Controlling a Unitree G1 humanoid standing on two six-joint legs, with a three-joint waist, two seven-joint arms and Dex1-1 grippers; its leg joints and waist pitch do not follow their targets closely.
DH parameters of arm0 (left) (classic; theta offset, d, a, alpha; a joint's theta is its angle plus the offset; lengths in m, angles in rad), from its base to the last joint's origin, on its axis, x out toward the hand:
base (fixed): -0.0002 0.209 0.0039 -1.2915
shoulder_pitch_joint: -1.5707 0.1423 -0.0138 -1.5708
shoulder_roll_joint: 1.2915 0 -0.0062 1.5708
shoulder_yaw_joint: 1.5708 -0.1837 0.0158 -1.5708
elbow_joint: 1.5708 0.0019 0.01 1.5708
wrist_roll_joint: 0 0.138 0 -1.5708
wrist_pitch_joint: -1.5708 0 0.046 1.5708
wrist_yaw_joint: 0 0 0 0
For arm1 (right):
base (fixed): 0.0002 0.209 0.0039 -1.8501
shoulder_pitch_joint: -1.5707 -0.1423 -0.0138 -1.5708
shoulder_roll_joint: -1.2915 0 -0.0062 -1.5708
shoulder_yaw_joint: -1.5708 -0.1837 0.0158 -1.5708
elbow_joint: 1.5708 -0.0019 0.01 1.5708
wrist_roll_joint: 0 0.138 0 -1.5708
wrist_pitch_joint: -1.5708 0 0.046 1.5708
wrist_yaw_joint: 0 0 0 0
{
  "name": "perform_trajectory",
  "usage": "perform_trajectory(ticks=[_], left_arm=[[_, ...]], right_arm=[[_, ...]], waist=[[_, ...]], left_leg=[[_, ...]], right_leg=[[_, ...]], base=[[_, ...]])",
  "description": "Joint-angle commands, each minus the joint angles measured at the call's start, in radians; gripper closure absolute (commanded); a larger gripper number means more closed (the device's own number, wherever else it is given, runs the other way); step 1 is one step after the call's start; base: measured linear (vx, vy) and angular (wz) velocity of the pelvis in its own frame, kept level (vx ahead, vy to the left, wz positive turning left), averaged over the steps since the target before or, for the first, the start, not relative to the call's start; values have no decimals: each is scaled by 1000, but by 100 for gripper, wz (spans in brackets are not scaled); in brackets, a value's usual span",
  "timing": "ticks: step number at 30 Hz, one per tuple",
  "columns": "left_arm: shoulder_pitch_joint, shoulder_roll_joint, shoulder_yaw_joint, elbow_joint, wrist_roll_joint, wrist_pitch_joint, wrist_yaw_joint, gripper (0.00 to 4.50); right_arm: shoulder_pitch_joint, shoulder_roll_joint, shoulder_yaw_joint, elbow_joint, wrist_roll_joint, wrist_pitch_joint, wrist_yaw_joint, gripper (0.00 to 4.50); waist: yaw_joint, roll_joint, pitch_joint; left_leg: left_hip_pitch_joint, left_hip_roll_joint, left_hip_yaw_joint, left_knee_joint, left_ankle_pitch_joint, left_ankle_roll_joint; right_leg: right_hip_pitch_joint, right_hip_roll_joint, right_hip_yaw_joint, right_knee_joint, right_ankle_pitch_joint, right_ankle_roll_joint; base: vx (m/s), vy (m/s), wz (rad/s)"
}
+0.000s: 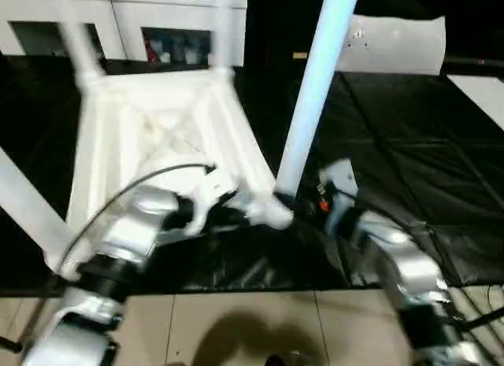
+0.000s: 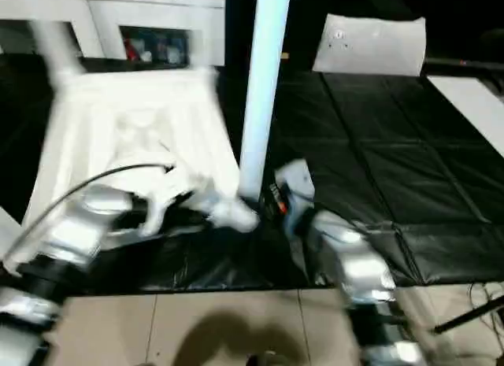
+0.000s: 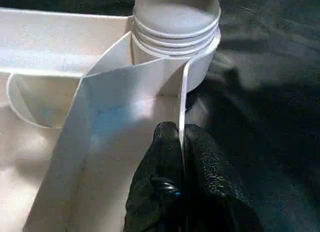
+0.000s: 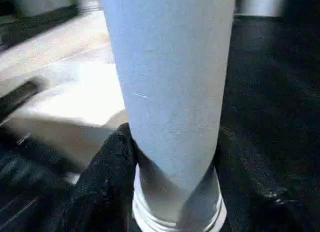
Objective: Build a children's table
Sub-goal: Rotate leg to tighten
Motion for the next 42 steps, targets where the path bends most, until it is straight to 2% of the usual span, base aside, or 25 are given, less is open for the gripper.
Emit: perform_trajectory(ticks=[1, 3, 4, 6, 8, 10, 11, 12, 15, 16, 18, 19, 21, 23, 25, 26, 28, 33, 34, 38, 42], left_arm=[[-27, -102, -42, -24, -28, -28, 71, 450], [-36, -103, -63, -19, -5, -43, 82, 450], [-41, -91, -79, -10, 12, -61, 83, 450], [-41, -78, -81, -7, 19, -62, 79, 450], [-42, -69, -71, 1, 14, -72, 59, 450], [-41, -55, -66, 11, 6, -91, 32, 450], [-40, -43, -63, 15, 0, -95, 16, 450], [-40, -43, -63, 15, 0, -95, 16, 450], [-32, -2, -56, 32, -24, -143, -56, 450], [-28, 18, -56, 40, -34, -171, -94, 450], [-17, 45, -53, 43, -59, -200, -162, 450], [-11, 72, -62, 47, -67, -253, -224, 450], [-7, 92, -69, 53, -75, -284, -271, 450], [-10, 116, -72, 73, -99, -327, -353, 450], [-21, 132, -76, 95, -120, -356, -415, 450], [-21, 132, -76, 95, -120, -356, -415, 450], [-44, 162, -98, 133, -126, -401, -511, 450], [-79, 191, -136, 190, -98, -471, -621, 450], [-85, 195, -143, 198, -94, -482, -634, 450], [-115, 200, -163, 236, -77, -523, -658, 450], [-138, 193, -170, 270, -75, -548, -677, 450]], right_arm=[[0, 86, 89, 83, -12, 81, -60, 257], [-14, 111, 73, 85, -12, 83, -102, 257], [-15, 116, 71, 72, -34, 84, -127, 257], [-3, 122, 52, 45, -24, 85, -118, 257], [13, 115, 36, 15, -10, 83, -105, 201], [26, 94, 31, -10, -6, 73, -88, 187], [36, 79, 24, -27, 2, 71, -75, 167], [36, 79, 24, -27, 2, 71, -75, 167], [70, 21, 1, -92, 40, 59, -2, 142], [83, -16, -5, -115, 48, 57, 41, 136], [100, -82, -11, -144, 60, 50, 117, 120], [113, -148, -11, -160, 73, 30, 208, 99], [116, -193, -14, -161, 80, 14, 268, 94], [113, -262, -16, -156, 97, -3, 371, 74], [105, -318, -13, -148, 117, -5, 464, 54], [105, -318, -13, -148, 117, -5, 464, 50], [85, -390, 28, -138, 126, -18, 598, 50], [33, -435, 87, -88, 135, -42, 779, 50], [21, -437, 100, -73, 130, -51, 803, 77], [-24, -429, 137, -15, 110, -85, 863, 97], [-68, -409, 160, 31, 101, -96, 891, 132]], waist=[[1, -5, -31], [0, -1, -32], [0, -1, -37], [0, 1, -36], [1, 3, -38], [2, 2, -39], [5, 2, -38], [5, 2, -38], [8, -2, -43], [10, 1, -47], [10, -2, -49], [13, 2, -49], [16, 1, -48], [20, 3, -47], [29, 1, -47], [30, 1, -46], [35, 1, -46], [39, -2, -49], [41, -1, -49], [53, -1, -52], [60, -3, -55]], left_leg=[[-17, 28, -15, -85, -187, 45], [-17, 29, -15, -88, -181, 45], [-16, 31, -14, -88, -167, 48], [-19, 33, -13, -90, -136, 53], [-17, 34, -10, -89, -130, 57], [-17, 36, -8, -90, -121, 60], [-15, 35, -7, -90, -130, 64], [-15, 35, -7, -90, -127, 65], [-17, 34, -6, -87, -90, 78], [-20, 34, -6, -83, -32, 97], [-18, 33, -3, -79, 0, 117], [-18, 33, -2, -77, -2, 140], [-16, 34, 0, -76, -2, 151], [-15, 37, 1, -77, -15, 152], [-11, 41, 2, -77, -23, 148], [-12, 40, 2, -78, -24, 148], [-9, 39, 2, -77, -23, 147], [-11, 40, 1, -75, -12, 158], [-8, 42, 2, -73, -10, 163], [-4, 47, 3, -70, 27, 165], [-10, 46, 4, -63, 49, 172]], right_leg=[[35, -77, 53, -110, -527, -97], [34, -76, 54, -108, -493, -97], [37, -76, 54, -105, -448, -103], [40, -75, 56, -97, -365, -122], [42, -76, 57, -95, -317, -144], [45, -77, 58, -92, -283, -166], [46, -79, 59, -95, -294, -163], [45, -79, 60, -94, -293, -165], [53, -80, 60, -90, -249, -173], [57, -80, 60, -78, -158, -196], [60, -78, 60, -70, -79, -219], [61, -79, 60, -69, -59, -231], [60, -80, 60, -68, -55, -242], [57, -81, 58, -71, -98, -244], [57, -82, 59, -70, -122, -246], [57, -81, 59, -71, -126, -247], [57, -80, 58, -71, -128, -250], [58, -84, 57, -66, -109, -261], [56, -84, 56, -65, -107, -271], [55, -83, 55, -50, -31, -297], [57, -86, 55, -40, 17, -311]], base=[[0, 0, 0], [0, 0, 0], [0, 0, 0], [0, 0, 0], [0, 0, 0], [0, 0, 0], [0, 0, 0], [0, 0, 0], [0, 0, 0], [0, 0, 0], [0, 0, 0], [0, 0, 0], [0, 0, 0], [0, 0, 0], [0, 0, 0], [0, 0, 0], [0, 0, 0], [0, 0, 0], [0, 0, 0], [0, 0, 0], [0, 0, 0]])
